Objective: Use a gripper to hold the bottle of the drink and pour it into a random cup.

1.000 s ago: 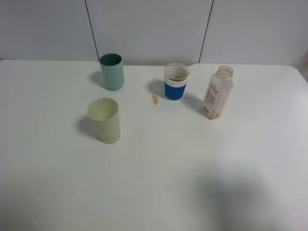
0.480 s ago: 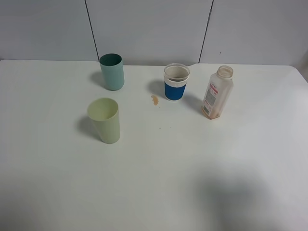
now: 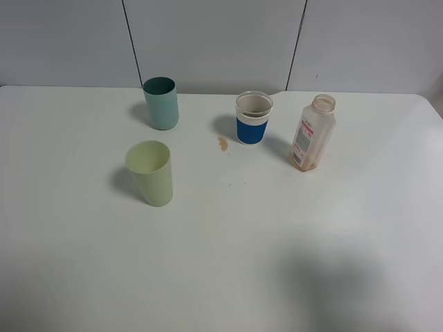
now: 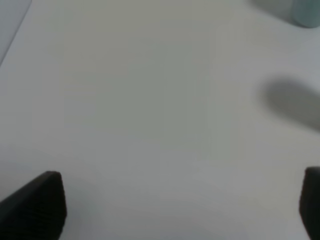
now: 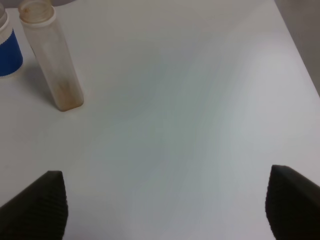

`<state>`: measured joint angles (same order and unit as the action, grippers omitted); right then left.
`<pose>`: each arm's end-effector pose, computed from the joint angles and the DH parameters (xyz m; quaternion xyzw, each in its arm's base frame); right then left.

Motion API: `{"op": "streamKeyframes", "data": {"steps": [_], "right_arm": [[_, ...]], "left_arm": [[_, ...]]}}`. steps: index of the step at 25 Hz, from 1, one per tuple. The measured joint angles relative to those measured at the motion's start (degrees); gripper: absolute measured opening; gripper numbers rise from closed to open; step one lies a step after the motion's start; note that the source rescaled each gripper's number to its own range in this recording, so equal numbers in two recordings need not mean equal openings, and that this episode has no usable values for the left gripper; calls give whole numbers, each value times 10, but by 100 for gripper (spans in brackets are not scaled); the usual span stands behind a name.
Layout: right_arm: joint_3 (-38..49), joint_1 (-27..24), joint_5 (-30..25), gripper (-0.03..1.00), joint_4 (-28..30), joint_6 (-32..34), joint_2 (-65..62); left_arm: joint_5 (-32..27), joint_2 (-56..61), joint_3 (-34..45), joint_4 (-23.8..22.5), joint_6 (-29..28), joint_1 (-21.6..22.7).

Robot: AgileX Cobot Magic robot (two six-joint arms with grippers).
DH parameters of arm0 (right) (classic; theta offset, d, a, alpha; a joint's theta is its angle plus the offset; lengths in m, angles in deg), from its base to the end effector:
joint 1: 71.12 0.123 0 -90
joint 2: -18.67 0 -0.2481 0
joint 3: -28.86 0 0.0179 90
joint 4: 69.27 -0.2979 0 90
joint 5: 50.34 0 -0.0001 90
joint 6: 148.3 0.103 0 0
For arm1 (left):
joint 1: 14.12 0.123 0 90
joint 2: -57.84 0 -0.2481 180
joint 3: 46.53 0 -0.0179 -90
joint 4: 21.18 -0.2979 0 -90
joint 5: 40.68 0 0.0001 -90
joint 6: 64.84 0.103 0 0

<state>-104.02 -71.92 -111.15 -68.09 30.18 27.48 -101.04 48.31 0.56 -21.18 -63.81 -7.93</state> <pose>0.0835 -0.0030 0.2963 -0.0049 0.8514 -0.0209 0.5241 0.0855 0.0093 0.2961 -0.0384 0.8517 0.0329 0.5216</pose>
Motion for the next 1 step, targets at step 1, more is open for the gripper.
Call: {"op": "streamKeyframes", "data": {"steps": [1], "right_arm": [[0,0,0,77,0,0,0]], "left_arm": [[0,0,0,0,0,0]]}}
